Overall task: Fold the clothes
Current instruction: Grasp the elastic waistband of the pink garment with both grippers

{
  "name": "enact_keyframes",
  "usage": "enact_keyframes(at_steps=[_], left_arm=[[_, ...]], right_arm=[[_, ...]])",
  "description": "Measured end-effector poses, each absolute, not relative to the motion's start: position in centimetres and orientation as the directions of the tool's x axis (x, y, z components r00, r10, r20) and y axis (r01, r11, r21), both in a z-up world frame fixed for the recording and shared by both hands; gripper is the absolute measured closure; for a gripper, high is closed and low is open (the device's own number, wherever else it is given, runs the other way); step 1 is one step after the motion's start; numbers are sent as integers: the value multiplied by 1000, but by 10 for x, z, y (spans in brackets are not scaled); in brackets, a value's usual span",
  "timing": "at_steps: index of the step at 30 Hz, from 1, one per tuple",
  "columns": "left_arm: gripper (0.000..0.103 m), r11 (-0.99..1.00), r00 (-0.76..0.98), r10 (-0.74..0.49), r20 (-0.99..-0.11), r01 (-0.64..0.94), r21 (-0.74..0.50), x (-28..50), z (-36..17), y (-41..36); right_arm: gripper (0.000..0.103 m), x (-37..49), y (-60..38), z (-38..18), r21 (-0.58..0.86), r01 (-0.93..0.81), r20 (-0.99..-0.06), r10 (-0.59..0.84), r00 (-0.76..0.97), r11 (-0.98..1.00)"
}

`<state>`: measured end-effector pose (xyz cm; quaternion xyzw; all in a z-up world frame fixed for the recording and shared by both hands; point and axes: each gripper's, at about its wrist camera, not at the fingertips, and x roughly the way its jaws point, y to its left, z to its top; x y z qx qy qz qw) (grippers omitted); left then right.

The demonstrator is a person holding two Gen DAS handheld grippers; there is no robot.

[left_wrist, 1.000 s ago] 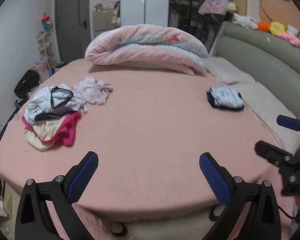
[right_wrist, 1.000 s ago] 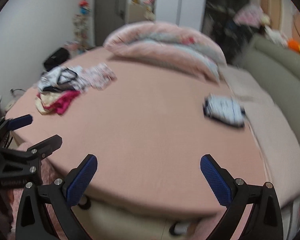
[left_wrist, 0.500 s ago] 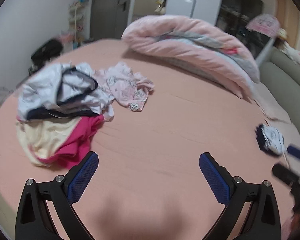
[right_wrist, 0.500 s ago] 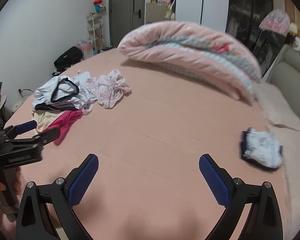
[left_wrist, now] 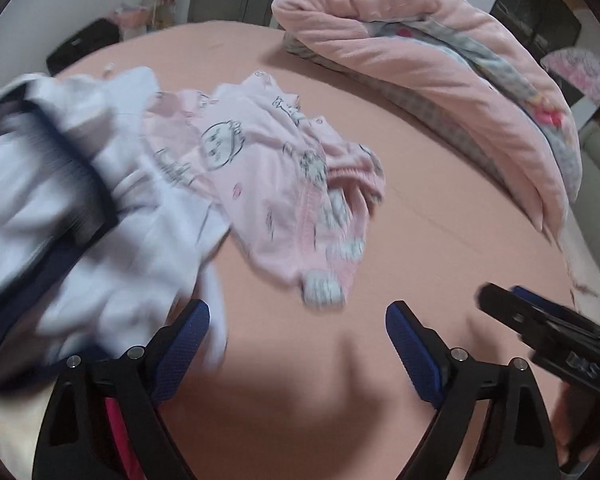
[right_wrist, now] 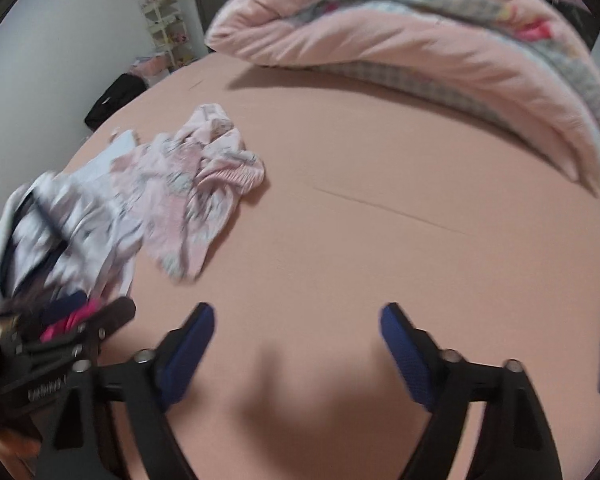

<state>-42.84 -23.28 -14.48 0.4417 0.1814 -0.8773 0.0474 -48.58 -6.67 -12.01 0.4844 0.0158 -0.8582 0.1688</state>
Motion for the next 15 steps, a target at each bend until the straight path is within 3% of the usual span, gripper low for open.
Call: enact_keyframes(at_steps=[7, 8, 9, 11, 12, 13, 14, 15], left_arm=[[17, -924, -581, 79, -810, 263, -279, -469, -180, -237], [24, -933, -594, 55, -803, 256, -254, -468, -181, -234], [43, -942, -594, 30, -804, 252, -221, -467, -181, -229], [65, -954, -593, -29, -805, 257, -155, -464, -181, -223], [81, -955, -593, -12, -805, 246, -166, -462, -179, -220], [84, -955, -592, 6, -806, 234, -179, -459, -177, -218], [84, -956, -591, 25, -806, 223, -192, -457, -175, -216], [85, -956, -590, 43, -806, 211, -205, -455, -173, -213]], right_arm=[[33, -573, -122, -163, 213, 350, -861, -345, -373, -912], [33, -580, -129, -171, 221, 364, -868, -353, -350, -905], [32, -585, -137, -180, 237, 382, -879, -364, -307, -893], [33, -588, -152, -191, 216, 431, -889, -359, -284, -876], [49, -582, -159, -189, 180, 472, -890, -347, -294, -863], [63, -576, -166, -187, 145, 513, -892, -336, -302, -846], [86, -570, -172, -186, 109, 553, -893, -325, -310, -826], [101, -561, -173, -182, 103, 567, -892, -328, -312, -817]])
